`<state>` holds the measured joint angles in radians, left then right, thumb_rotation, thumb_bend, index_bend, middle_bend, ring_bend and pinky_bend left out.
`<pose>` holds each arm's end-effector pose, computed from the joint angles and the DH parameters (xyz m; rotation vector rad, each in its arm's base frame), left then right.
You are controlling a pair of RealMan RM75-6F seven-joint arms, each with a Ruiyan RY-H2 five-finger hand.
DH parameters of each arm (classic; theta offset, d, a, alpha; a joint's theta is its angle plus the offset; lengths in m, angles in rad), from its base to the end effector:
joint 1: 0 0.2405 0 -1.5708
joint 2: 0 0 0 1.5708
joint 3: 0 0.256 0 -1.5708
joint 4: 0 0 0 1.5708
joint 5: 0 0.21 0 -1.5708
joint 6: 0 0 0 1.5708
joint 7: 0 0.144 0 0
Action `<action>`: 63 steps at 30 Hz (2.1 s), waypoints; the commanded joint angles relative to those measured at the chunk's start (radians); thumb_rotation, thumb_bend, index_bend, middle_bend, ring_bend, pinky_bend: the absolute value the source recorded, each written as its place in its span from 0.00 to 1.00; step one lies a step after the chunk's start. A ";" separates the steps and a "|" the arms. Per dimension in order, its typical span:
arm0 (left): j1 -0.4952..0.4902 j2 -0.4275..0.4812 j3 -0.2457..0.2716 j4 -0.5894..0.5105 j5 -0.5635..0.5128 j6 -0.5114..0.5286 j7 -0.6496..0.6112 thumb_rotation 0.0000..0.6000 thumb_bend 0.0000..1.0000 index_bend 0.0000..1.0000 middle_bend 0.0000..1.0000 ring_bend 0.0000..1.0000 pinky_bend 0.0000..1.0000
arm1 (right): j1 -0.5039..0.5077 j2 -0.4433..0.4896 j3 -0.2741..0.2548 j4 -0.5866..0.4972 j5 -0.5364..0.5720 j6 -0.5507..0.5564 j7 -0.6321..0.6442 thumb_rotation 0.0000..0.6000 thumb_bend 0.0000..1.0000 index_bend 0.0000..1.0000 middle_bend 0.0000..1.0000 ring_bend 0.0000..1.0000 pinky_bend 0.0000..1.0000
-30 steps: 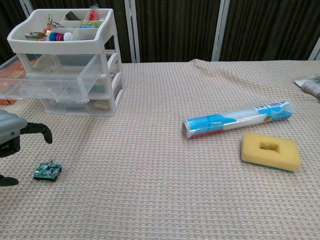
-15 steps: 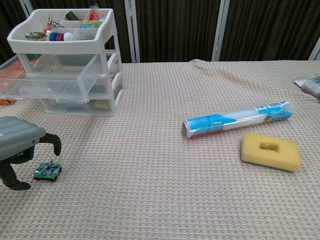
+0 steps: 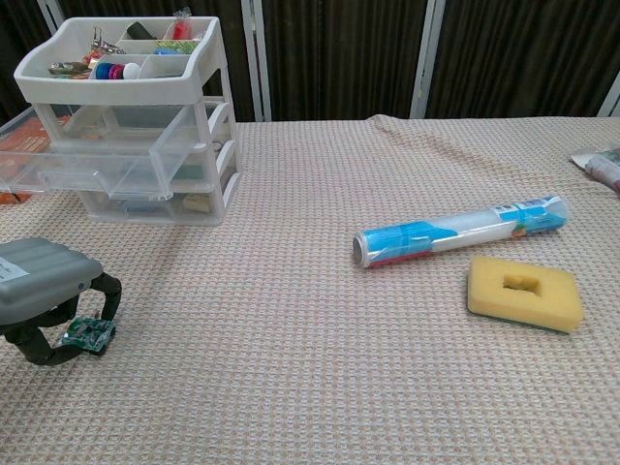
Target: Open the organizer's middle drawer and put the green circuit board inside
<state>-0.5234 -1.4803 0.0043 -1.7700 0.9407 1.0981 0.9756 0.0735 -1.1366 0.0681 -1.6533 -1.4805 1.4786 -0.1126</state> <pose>-0.2088 0.2387 -0.0189 -1.9825 -0.7846 -0.3780 -0.3046 -0.1805 0.1523 1.3787 -0.8719 0.8574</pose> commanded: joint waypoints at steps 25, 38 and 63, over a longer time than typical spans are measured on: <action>-0.031 0.247 -0.045 -0.341 0.309 0.138 -0.107 1.00 0.51 0.64 1.00 0.85 0.70 | 0.002 -0.004 0.001 0.001 0.004 -0.004 -0.002 1.00 0.00 0.11 0.00 0.00 0.00; -0.158 0.390 -0.240 -0.348 0.086 0.091 -0.061 1.00 0.51 0.63 1.00 0.85 0.70 | 0.002 -0.003 0.000 -0.001 0.005 -0.006 -0.003 1.00 0.00 0.11 0.00 0.00 0.00; -0.200 0.334 -0.187 -0.111 -0.049 0.052 -0.138 1.00 0.18 0.37 0.97 0.82 0.69 | 0.001 0.000 -0.002 -0.007 0.006 -0.009 -0.004 1.00 0.00 0.11 0.00 0.00 0.00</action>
<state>-0.7252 -1.1489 -0.1852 -1.8794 0.8888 1.1475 0.8408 0.0749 -1.1366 0.0661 -1.6599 -1.4746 1.4693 -0.1161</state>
